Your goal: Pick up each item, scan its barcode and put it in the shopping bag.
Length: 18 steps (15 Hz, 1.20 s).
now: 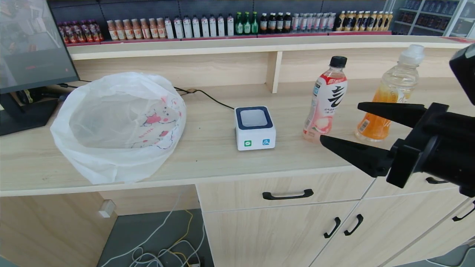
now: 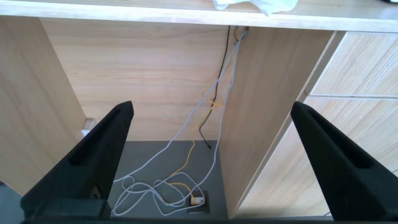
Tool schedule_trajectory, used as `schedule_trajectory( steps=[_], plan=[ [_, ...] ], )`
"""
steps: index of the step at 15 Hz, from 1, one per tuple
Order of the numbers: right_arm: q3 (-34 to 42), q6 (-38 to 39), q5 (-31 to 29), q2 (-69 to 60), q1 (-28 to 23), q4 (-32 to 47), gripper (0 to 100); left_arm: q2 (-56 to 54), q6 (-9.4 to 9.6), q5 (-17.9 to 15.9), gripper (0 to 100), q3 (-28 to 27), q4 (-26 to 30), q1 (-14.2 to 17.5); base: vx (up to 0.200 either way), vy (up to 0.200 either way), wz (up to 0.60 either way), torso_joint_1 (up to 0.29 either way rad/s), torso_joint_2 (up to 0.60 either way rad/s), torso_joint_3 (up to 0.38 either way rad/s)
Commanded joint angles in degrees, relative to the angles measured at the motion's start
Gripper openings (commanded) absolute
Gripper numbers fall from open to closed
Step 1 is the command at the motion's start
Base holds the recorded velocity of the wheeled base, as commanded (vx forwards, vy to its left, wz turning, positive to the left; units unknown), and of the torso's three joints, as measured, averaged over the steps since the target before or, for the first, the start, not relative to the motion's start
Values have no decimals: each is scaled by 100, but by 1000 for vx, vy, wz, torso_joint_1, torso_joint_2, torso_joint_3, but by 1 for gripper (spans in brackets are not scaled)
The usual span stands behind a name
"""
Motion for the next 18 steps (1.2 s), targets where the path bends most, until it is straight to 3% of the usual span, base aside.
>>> schedule_trajectory(
  steps=[1,5,8,13,15,18],
  plan=[
    [77,21,-96,258,28,-188,100,-1,-1,0,100,0,-1,0,0,0,0,0,0,0],
    [-63,21,-316,1365,257,-2367,100,-1,-1,0,100,0,-1,0,0,0,0,0,0,0],
    [-142,118,-1221,1436,389,-2525,100,-1,-1,0,100,0,-1,0,0,0,0,0,0,0],
    [-37,636,-2249,1445,371,-2552,100,-1,-1,0,100,0,-1,0,0,0,0,0,0,0],
    [121,988,-2575,1436,318,-2552,100,-1,-1,0,100,0,-1,0,0,0,0,0,0,0],
    [350,1050,-2557,1471,-68,-2780,100,-1,-1,0,100,0,-1,0,0,0,0,0,0,0]
  ],
)
